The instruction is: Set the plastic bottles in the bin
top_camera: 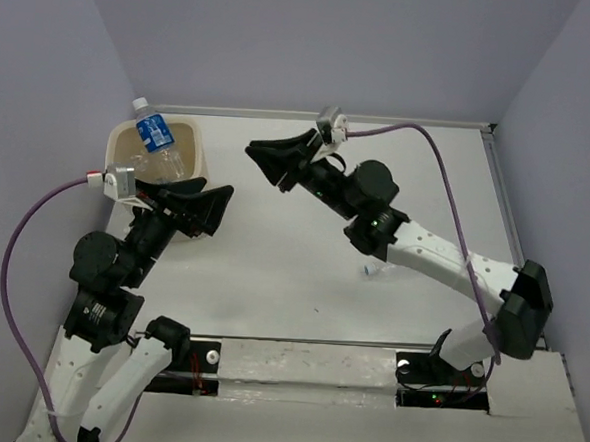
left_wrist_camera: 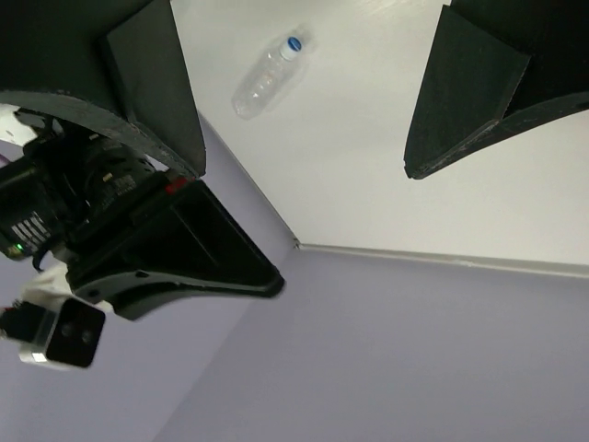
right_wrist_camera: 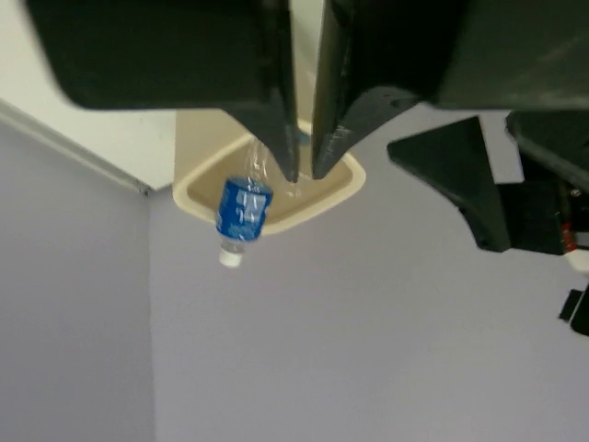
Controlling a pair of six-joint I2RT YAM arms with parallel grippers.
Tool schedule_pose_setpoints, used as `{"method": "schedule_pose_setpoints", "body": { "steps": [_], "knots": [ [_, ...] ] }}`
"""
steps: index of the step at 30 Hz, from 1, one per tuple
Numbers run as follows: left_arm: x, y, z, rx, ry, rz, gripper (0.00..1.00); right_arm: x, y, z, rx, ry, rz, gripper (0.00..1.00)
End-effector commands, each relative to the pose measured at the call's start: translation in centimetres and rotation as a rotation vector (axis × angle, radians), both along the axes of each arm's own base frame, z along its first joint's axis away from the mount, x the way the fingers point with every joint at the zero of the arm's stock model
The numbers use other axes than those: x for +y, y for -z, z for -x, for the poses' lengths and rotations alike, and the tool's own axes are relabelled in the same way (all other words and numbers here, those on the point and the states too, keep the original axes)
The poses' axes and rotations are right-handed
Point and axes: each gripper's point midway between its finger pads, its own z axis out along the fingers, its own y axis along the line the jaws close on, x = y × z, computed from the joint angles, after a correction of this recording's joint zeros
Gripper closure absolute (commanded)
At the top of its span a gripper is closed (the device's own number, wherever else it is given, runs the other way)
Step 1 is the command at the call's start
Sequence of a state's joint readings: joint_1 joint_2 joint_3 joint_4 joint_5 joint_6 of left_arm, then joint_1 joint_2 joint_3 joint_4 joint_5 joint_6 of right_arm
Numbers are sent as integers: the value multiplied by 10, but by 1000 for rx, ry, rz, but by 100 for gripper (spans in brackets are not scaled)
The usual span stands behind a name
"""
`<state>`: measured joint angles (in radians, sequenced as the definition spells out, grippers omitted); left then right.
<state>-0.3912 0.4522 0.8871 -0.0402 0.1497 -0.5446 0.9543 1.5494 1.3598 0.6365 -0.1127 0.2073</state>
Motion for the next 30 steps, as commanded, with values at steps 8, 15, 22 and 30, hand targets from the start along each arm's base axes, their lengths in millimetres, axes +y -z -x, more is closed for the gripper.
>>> {"method": "schedule_pose_setpoints", "body": {
  "steps": [8,15,22,30],
  "knots": [
    [-91,19,-25,36,270,-21,4,-205,115,-10,404,552,-126,100],
    [-164,62,-36,114,248,-231,5,-315,112,36,415,763,-271,100],
    [-262,127,-33,145,375,-502,4,-391,76,87,339,823,-383,80],
    [-379,216,-12,126,559,-752,1,-417,82,102,360,886,-324,30]
  ]
}}
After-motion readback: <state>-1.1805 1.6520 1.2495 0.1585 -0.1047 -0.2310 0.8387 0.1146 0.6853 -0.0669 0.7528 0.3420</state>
